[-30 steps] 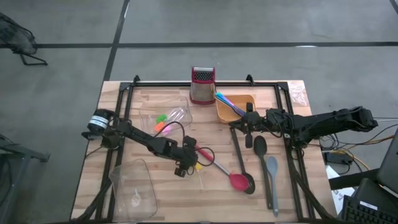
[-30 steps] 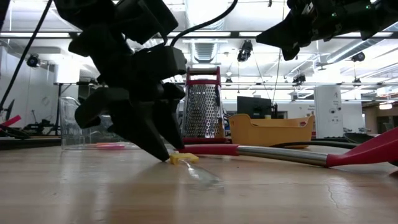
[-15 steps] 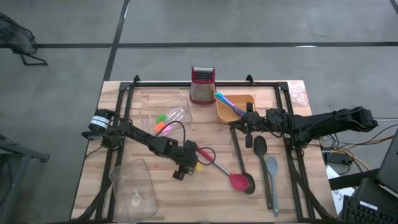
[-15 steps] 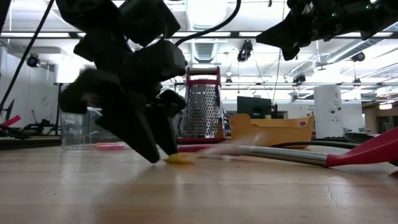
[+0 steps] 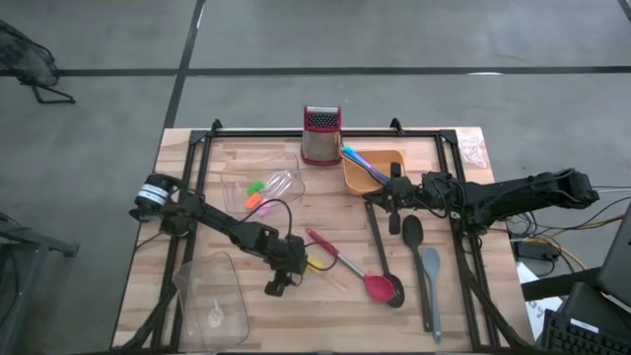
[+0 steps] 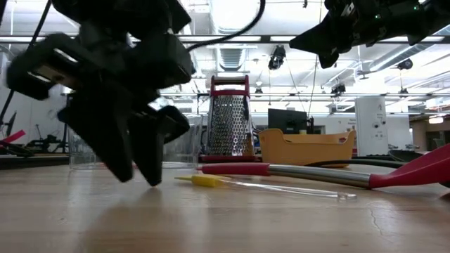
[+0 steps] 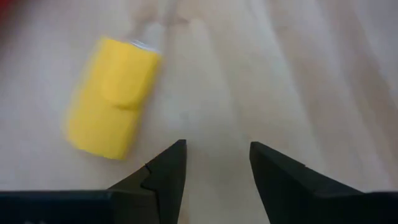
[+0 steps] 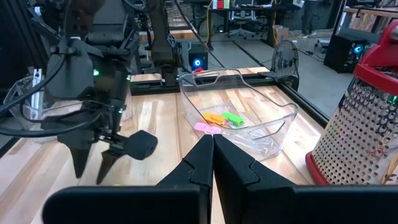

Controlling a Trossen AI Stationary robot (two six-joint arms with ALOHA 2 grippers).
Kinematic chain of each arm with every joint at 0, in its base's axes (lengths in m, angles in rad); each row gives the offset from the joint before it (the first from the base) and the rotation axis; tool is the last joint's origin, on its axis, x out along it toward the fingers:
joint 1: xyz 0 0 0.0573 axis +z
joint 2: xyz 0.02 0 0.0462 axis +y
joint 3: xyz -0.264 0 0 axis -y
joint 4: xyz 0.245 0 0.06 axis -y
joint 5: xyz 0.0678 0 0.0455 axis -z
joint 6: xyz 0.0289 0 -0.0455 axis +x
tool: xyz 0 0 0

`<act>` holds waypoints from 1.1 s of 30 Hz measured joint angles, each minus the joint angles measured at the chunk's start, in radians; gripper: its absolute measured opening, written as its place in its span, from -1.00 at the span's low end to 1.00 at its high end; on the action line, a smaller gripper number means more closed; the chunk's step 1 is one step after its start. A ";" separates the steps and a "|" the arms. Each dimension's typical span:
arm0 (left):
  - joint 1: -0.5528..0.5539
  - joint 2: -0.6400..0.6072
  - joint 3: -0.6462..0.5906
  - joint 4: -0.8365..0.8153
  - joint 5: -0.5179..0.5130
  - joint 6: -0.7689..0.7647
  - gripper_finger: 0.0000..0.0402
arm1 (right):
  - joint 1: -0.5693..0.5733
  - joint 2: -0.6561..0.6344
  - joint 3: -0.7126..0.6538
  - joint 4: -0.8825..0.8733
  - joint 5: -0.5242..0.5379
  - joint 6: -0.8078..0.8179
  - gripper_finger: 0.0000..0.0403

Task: Pick & Place Kitchen Items
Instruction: Put the yellow spatula into the top transparent bin

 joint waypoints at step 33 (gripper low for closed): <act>0.134 -0.032 -0.067 0.164 -0.060 0.212 -0.10 | 0.000 0.000 0.000 -0.001 0.000 0.000 -0.96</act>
